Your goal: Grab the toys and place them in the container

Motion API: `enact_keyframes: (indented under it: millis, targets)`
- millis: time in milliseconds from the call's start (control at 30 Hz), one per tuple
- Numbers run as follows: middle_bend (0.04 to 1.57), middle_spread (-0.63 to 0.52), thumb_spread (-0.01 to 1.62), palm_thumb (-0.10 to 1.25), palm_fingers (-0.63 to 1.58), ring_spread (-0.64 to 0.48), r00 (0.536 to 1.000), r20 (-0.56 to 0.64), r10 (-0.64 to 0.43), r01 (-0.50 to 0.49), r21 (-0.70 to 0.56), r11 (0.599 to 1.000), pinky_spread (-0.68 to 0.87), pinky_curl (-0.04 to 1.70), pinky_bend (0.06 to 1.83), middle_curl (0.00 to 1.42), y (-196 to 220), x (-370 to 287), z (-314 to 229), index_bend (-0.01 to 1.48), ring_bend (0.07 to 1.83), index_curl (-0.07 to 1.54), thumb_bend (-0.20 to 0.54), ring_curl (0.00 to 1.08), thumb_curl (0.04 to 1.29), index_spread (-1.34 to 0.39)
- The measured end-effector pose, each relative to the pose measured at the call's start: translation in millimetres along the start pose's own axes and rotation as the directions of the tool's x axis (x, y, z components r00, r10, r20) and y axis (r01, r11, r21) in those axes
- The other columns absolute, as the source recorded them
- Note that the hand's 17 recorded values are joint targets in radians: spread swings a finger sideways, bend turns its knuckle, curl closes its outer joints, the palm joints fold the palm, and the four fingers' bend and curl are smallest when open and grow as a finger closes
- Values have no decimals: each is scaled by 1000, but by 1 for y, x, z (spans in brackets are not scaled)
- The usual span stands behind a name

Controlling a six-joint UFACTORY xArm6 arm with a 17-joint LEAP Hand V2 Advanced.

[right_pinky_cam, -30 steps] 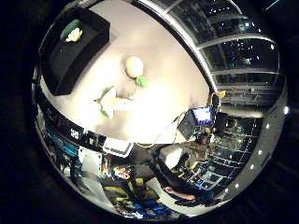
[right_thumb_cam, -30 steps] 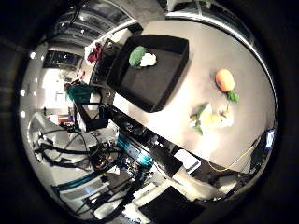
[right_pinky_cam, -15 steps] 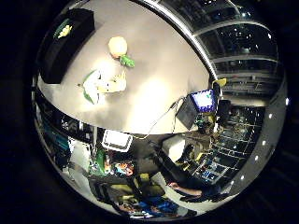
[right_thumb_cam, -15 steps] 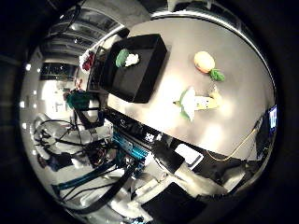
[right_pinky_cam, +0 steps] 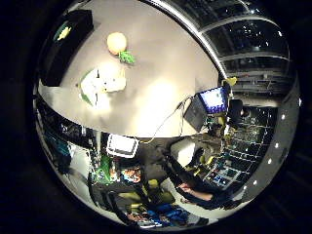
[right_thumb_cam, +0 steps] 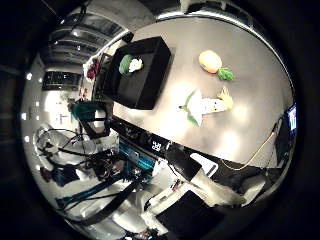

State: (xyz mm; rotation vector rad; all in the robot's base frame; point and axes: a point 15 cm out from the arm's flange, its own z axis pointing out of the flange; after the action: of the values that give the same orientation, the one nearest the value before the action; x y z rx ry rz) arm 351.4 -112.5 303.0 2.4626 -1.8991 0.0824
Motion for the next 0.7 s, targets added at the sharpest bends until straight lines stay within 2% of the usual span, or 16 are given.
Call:
enact_keyframes:
  millis: [500, 600, 700]
  targets:
    - [196, 27, 1005, 700, 148, 170, 995, -51, -82, 86, 90, 992, 400, 302, 342, 316, -27, 13, 50, 167, 197, 287, -20, 251, 333, -431]
    - [202, 18, 1004, 714, 164, 161, 994, -60, -87, 93, 110, 990, 395, 303, 338, 321, -28, 12, 77, 163, 197, 284, -23, 252, 341, -427]
    - [200, 14, 1000, 719, 168, 159, 996, -30, -89, 91, 70, 993, 393, 303, 333, 322, -17, 6, 110, 164, 196, 282, -24, 253, 347, -427]
